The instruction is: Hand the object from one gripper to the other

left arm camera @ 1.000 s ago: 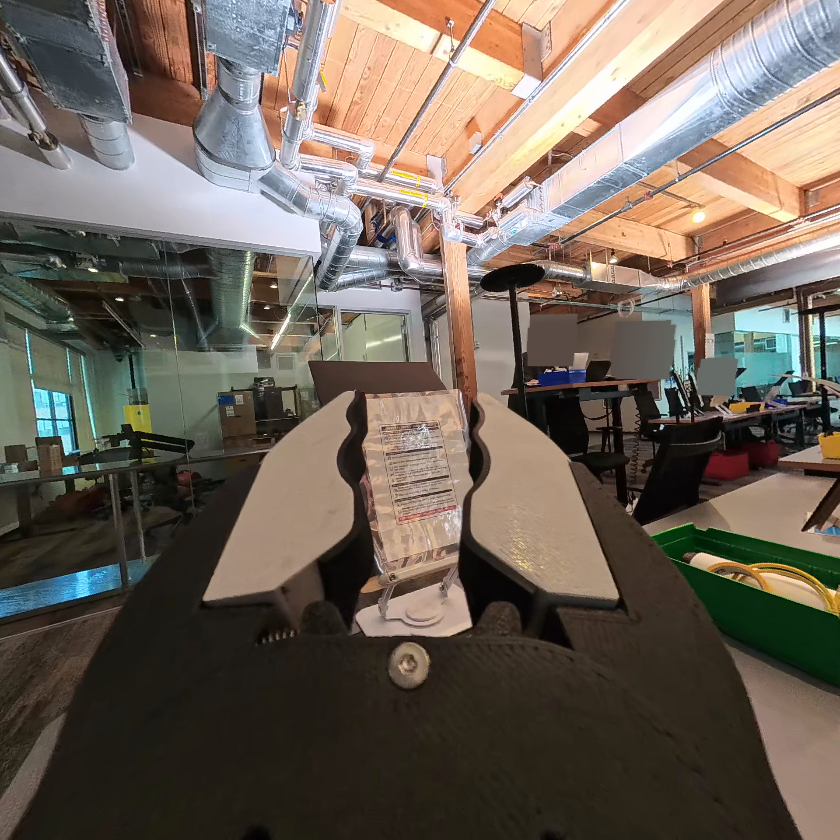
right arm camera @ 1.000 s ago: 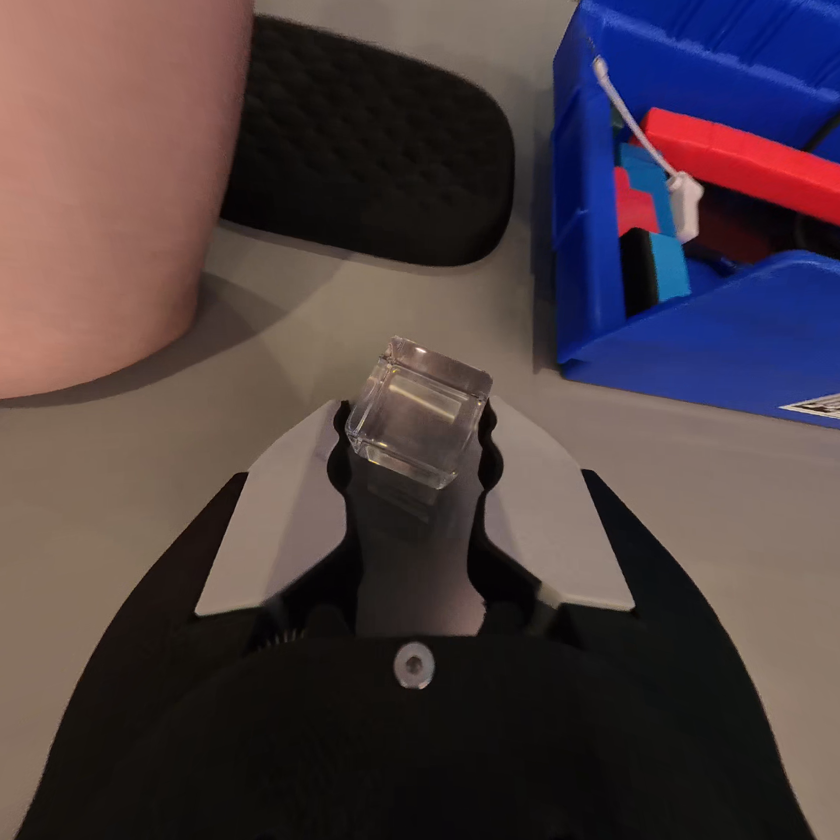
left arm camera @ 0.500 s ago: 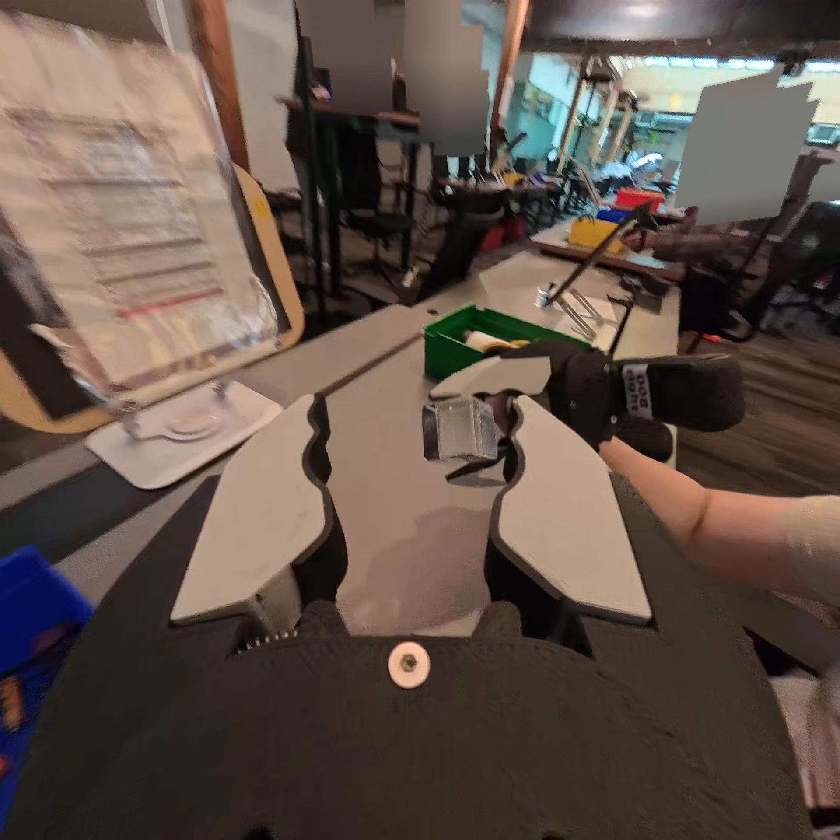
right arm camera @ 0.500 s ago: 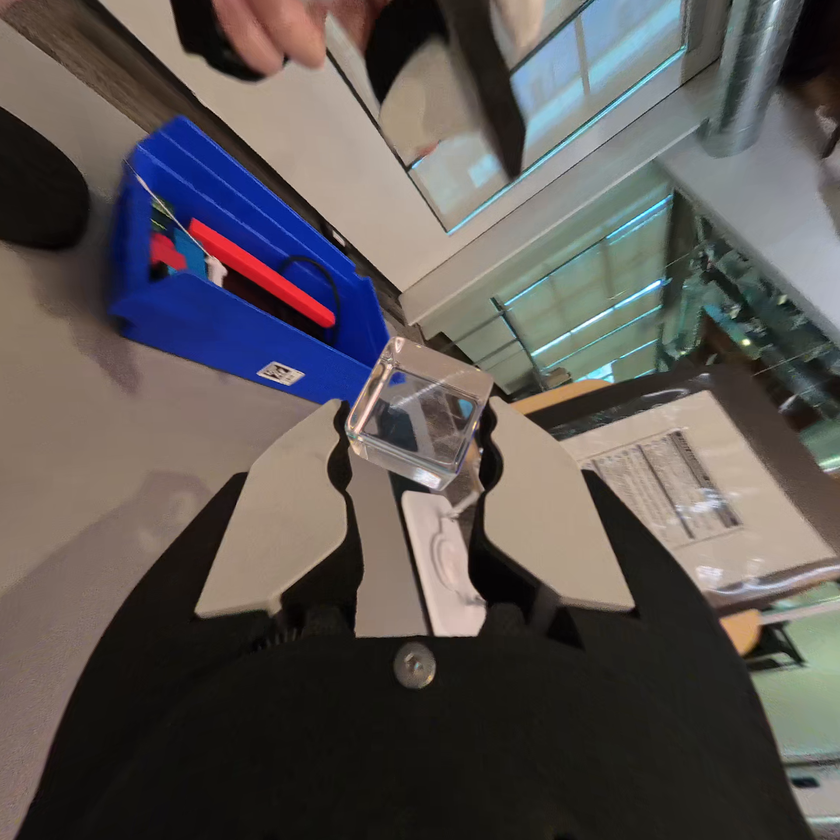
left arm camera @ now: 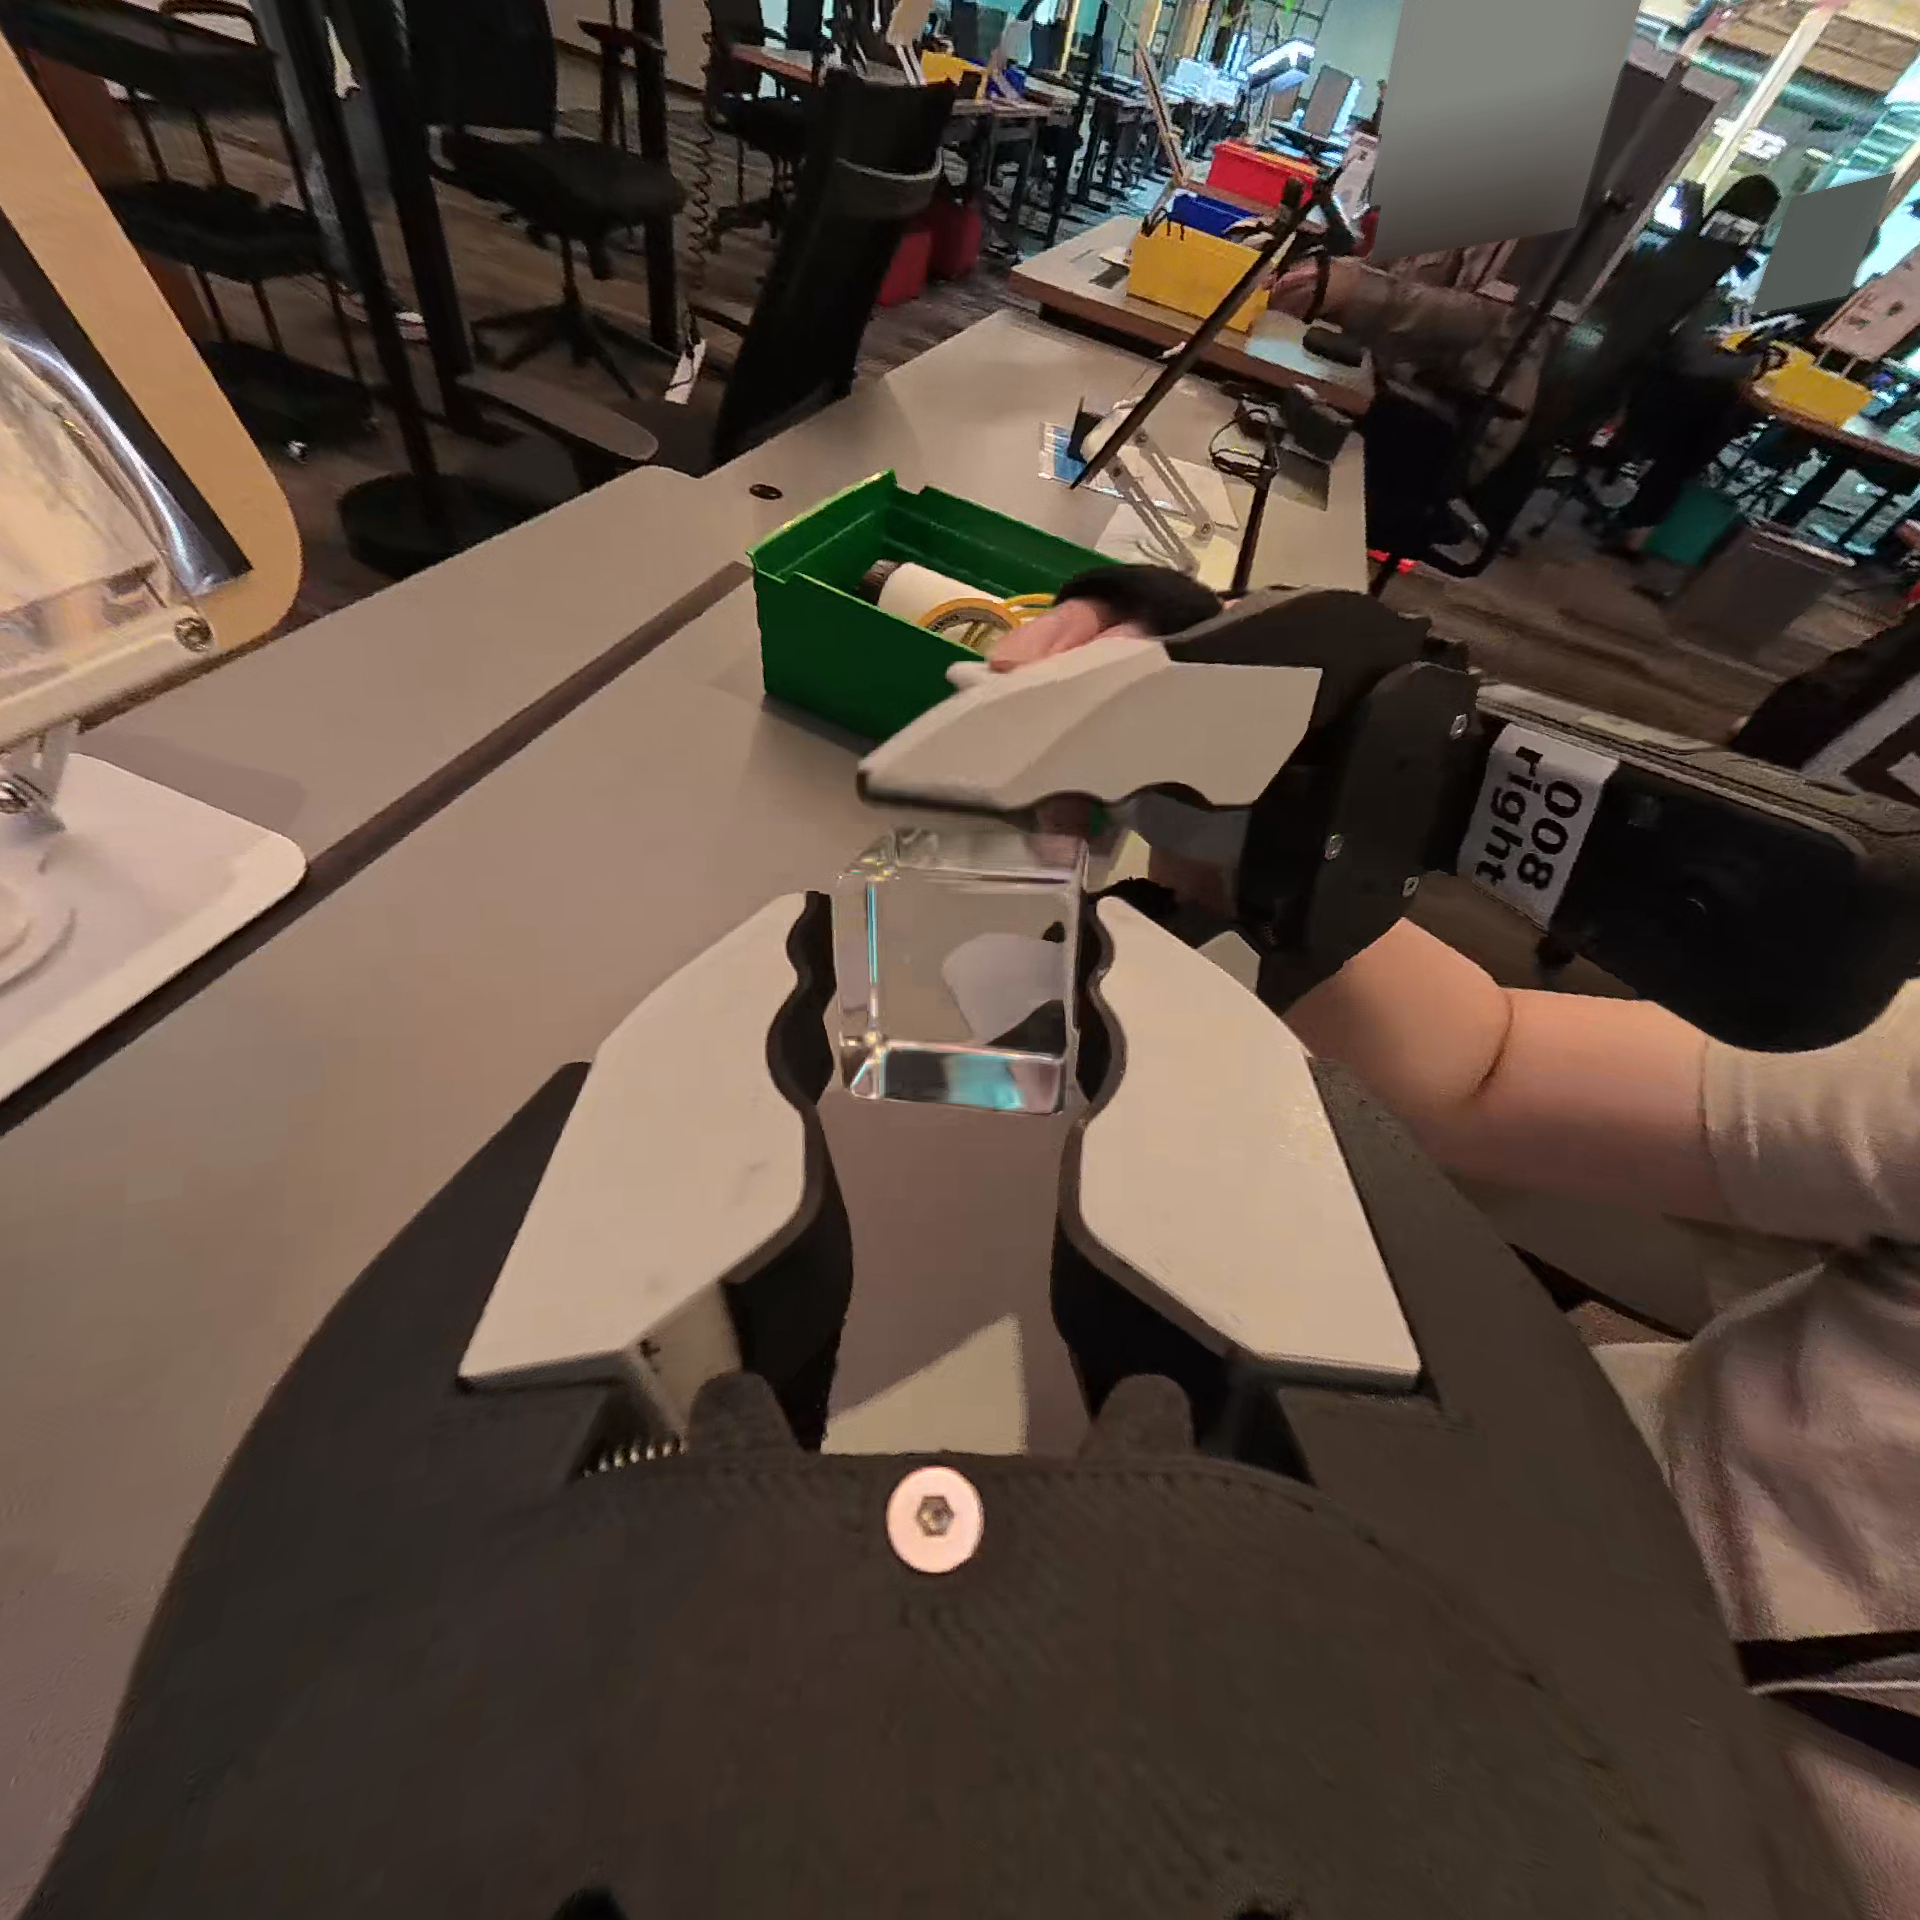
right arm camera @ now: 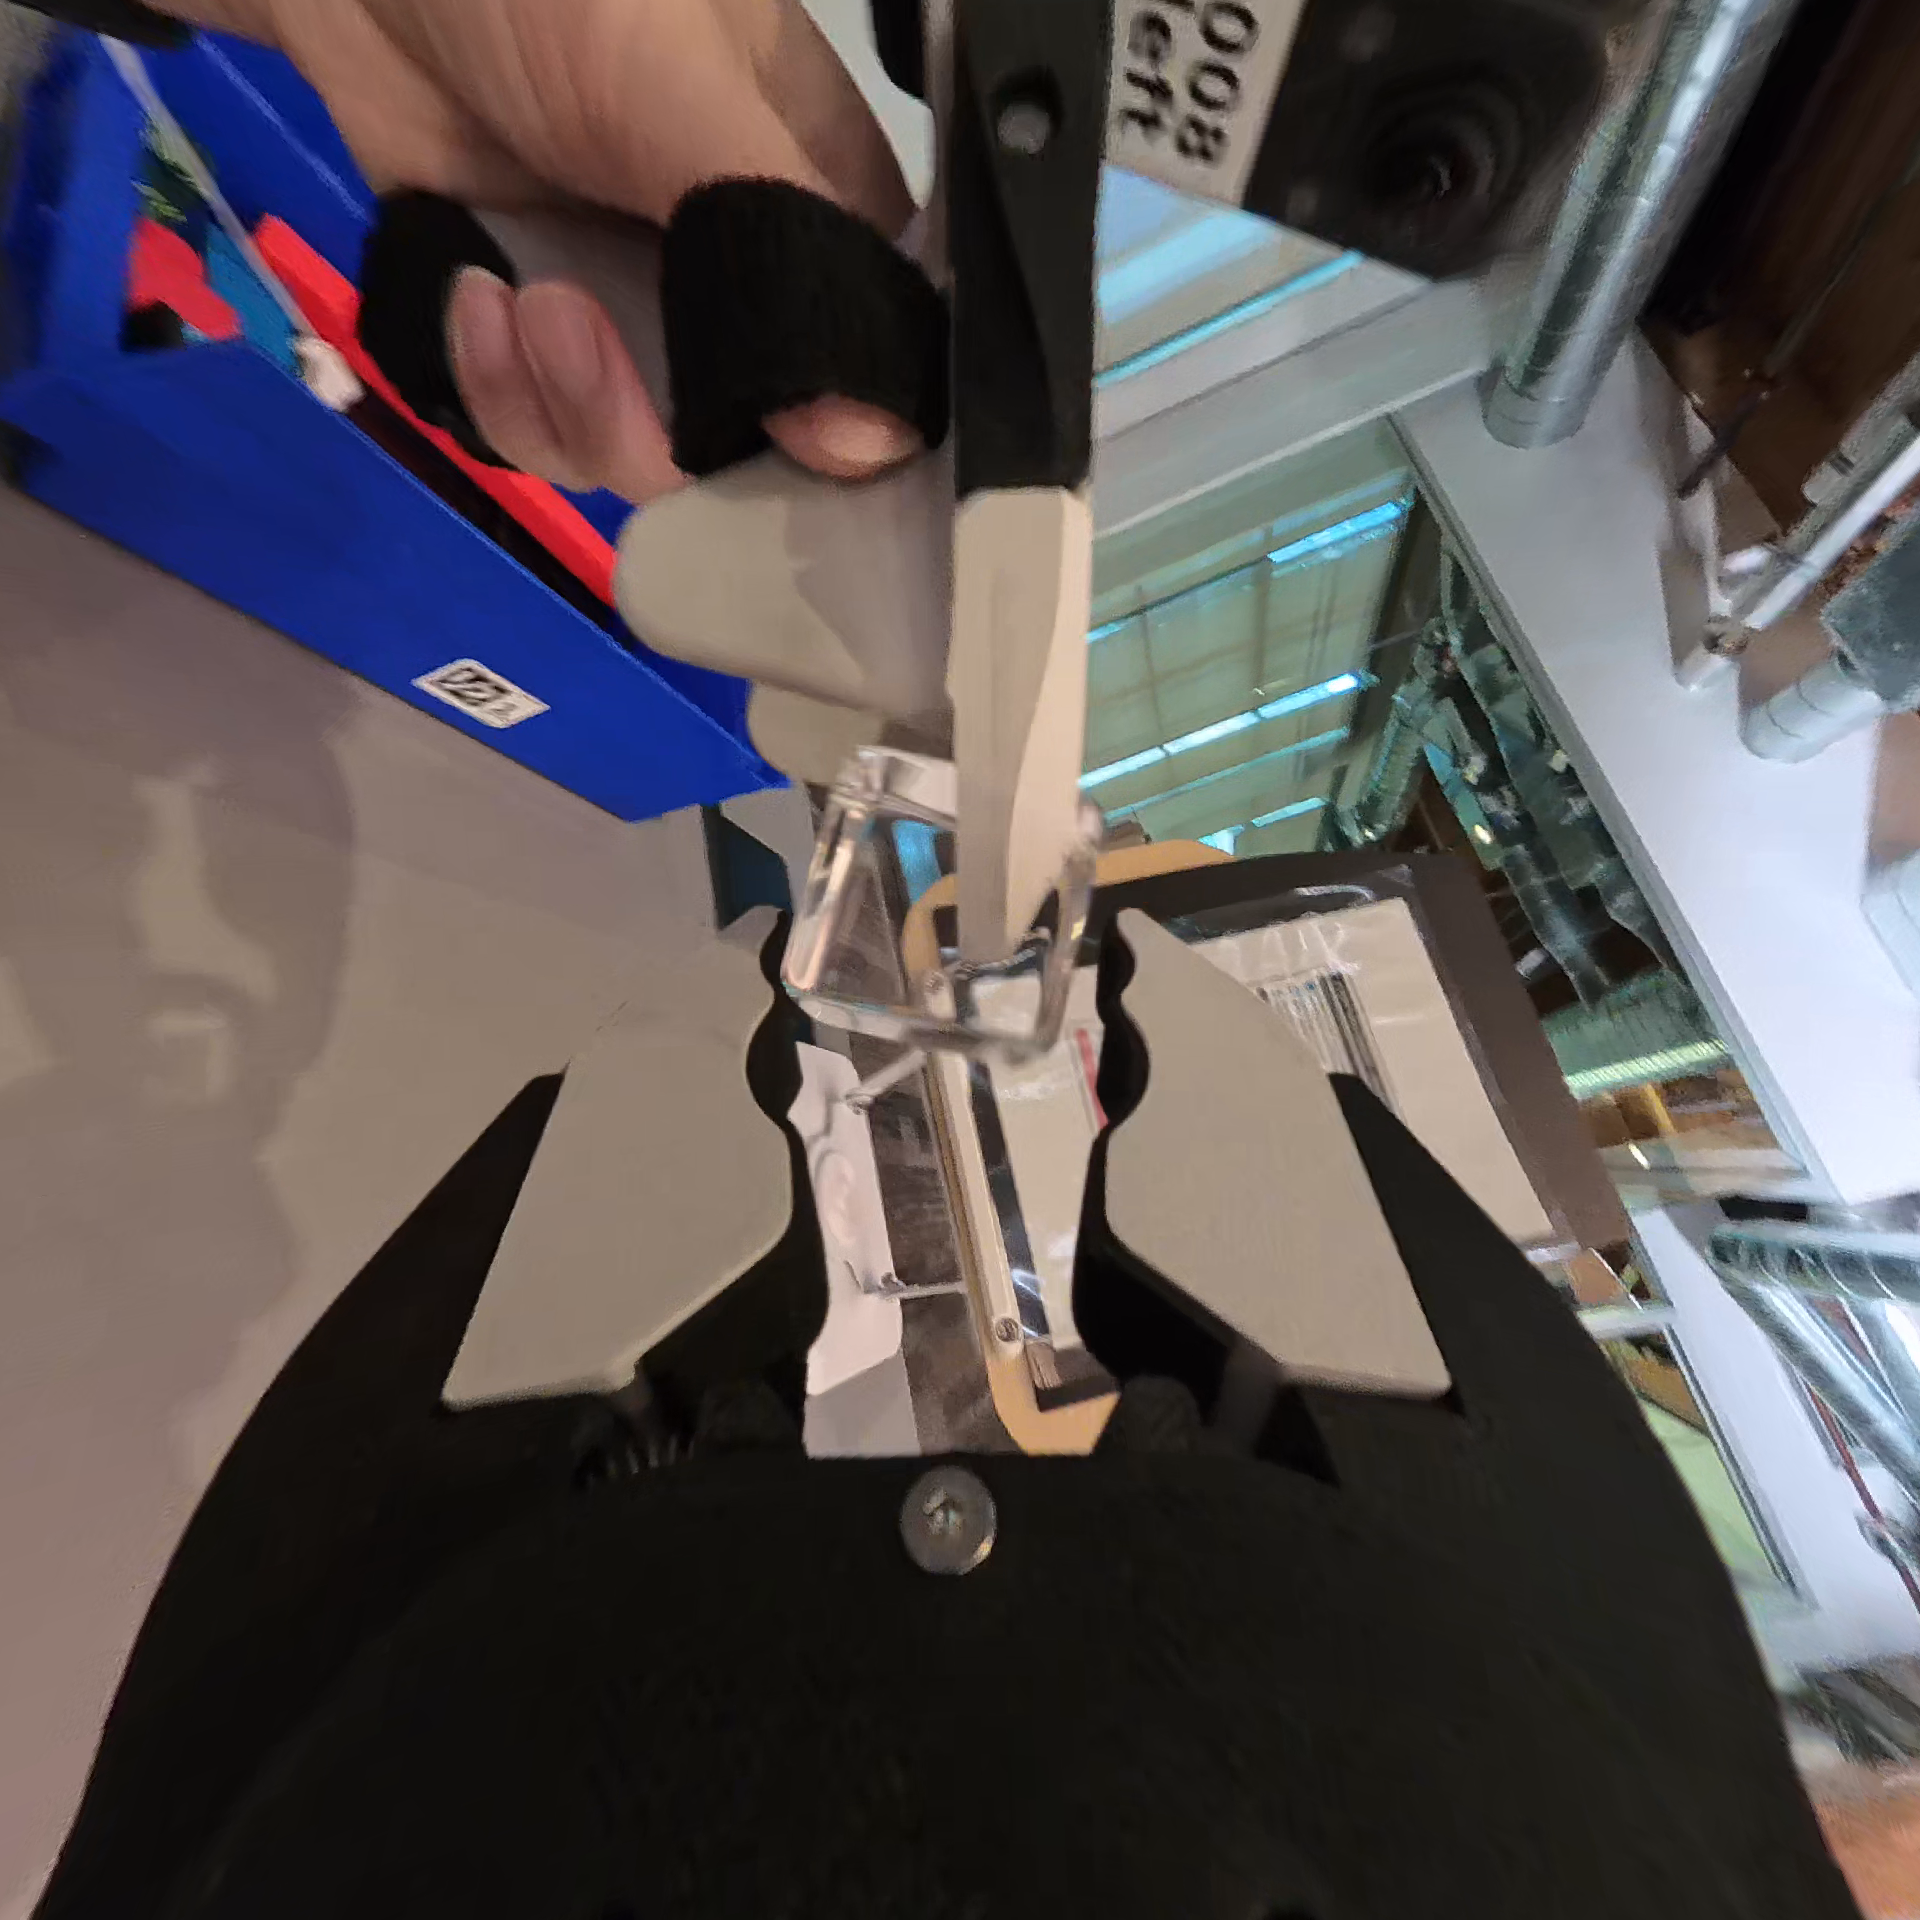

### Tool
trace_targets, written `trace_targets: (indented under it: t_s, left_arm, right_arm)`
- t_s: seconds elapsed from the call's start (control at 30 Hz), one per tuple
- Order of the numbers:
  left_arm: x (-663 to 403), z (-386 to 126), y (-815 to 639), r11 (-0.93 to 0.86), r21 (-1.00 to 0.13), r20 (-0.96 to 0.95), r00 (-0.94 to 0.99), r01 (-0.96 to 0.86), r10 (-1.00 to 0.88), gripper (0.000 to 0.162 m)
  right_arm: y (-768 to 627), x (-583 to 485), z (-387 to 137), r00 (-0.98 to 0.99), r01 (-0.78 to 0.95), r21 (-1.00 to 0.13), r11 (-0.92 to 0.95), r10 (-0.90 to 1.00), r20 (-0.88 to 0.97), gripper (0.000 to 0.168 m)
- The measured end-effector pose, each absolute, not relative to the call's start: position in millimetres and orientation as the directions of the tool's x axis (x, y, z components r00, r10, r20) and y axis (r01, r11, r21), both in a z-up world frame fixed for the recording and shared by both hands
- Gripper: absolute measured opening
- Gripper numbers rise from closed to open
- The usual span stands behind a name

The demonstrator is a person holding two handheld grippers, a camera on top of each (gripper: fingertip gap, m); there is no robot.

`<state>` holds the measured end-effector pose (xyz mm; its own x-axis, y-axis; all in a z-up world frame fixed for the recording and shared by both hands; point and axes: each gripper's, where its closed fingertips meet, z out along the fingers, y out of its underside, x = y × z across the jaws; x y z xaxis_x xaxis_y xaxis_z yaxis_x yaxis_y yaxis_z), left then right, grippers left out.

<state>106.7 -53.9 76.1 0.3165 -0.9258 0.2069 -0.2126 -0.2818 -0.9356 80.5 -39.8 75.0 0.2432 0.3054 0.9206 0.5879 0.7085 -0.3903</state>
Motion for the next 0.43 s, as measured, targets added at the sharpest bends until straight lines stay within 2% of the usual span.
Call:
trace_targets:
  t_s: [0.03,0.17,0.27,0.33,0.43]
  left_arm:
    - [104,81,-52,-0.279,-0.941,0.209,0.322,-0.189,-0.923,0.044]
    - [80,116,-39,-0.242,-0.970,0.238,0.359,0.036,-0.903,0.044]
    - [64,150,-40,-0.230,-0.927,0.311,0.268,0.295,-0.912,0.044]
    - [58,166,-42,-0.146,-0.903,0.267,0.261,0.405,-0.928,0.044]
    - [65,167,-51,0.141,-0.941,-0.006,0.401,0.309,-0.916,0.044]
  right_arm:
    - [-37,84,82,0.291,0.580,-0.409,0.705,0.290,0.912,0.061]
    - [-36,94,105,0.490,0.413,-0.591,0.693,0.378,0.785,0.067]
    - [-31,90,113,0.605,0.172,-0.805,0.568,0.584,0.541,0.066]
    - [-46,73,114,0.501,-0.064,-0.914,0.400,0.805,0.317,0.066]
    - [-71,65,127,0.224,-0.304,-0.947,0.105,0.974,0.036,0.067]
